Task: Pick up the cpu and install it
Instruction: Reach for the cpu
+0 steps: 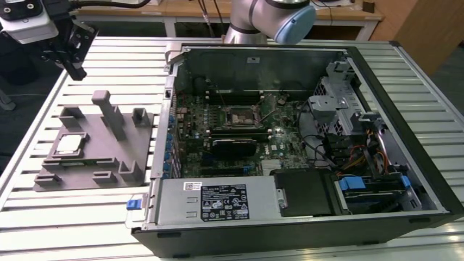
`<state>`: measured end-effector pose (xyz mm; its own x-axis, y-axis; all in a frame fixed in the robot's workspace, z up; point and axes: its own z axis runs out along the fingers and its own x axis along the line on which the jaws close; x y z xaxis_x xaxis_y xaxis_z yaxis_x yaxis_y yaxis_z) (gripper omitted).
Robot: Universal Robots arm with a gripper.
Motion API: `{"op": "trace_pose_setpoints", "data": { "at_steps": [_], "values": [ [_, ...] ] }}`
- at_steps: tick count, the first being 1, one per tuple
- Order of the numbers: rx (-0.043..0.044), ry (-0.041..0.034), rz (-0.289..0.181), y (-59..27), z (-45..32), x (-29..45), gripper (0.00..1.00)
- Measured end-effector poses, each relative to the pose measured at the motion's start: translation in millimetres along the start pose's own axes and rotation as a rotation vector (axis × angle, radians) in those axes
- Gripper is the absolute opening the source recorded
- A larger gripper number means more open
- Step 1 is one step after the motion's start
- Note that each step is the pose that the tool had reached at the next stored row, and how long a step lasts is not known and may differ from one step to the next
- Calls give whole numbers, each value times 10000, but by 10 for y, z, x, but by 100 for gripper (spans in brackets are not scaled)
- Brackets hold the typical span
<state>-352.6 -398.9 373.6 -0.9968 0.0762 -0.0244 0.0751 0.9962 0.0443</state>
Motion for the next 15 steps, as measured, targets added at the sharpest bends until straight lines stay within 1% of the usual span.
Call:
{"op": "trace_pose_setpoints", "data": {
  "at_steps": [15],
  "values": [
    [-1, -1, 0, -11, 13, 138, 11]
  ]
}}
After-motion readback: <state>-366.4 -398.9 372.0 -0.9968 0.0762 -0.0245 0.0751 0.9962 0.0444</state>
